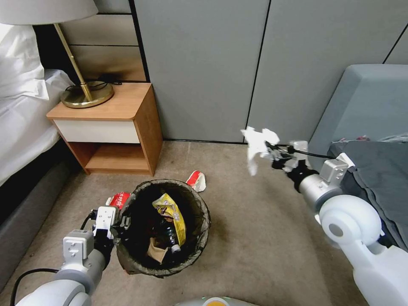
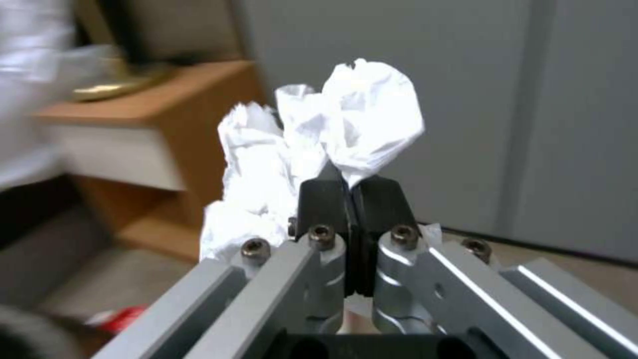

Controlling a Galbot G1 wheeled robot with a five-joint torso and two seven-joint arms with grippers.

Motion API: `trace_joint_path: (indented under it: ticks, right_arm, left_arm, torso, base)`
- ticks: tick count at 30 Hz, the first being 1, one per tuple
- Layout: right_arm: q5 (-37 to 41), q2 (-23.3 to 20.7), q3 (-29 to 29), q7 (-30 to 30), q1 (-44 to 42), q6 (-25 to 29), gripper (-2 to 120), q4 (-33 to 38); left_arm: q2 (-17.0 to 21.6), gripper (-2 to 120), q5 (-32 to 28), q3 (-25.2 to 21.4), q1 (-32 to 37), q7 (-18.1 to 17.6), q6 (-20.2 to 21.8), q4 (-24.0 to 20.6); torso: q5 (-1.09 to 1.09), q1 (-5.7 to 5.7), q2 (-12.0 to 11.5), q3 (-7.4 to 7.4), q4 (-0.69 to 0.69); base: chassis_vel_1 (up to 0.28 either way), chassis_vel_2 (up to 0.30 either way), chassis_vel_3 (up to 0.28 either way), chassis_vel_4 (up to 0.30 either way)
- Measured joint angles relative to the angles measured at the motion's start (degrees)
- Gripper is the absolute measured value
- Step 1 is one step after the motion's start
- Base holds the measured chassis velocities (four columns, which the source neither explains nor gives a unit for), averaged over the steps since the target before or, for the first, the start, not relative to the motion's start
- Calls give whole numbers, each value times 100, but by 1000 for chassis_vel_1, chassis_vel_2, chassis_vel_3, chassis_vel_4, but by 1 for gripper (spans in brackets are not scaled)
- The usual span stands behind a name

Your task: Pick up the trash bin, then pick up the garbage from the floor and place it into the trash bin.

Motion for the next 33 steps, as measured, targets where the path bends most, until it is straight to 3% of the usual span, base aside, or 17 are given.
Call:
trace_joint_path:
  ticks: [6,9,12,33]
  right_arm:
    - [-83,19,-508,-545,224,-117,0,157]
    - [-513,12,-768,-1441,277,-177,0,110]
    - [-726,3,-1037,-1735,327,-174,0,65]
    - [-1335,27,-2826,-1589,815,-198,0,-478]
  left_arm:
    - [-27,3,36,42,-10,-4,7,0]
    - [-41,3,47,55,-50,-11,38,0]
    - [-36,3,47,55,-48,-11,50,0]
    - [-39,3,34,58,-81,-16,75,0]
  torso:
    - [0,0,0,0,0]
    - [0,0,0,0,-1]
    - [0,0,0,0,-1]
    - [0,0,0,0,-1]
  base:
    - [0,0,0,0]
    - [0,0,0,0]
    - [0,0,0,0]
    - [0,0,0,0]
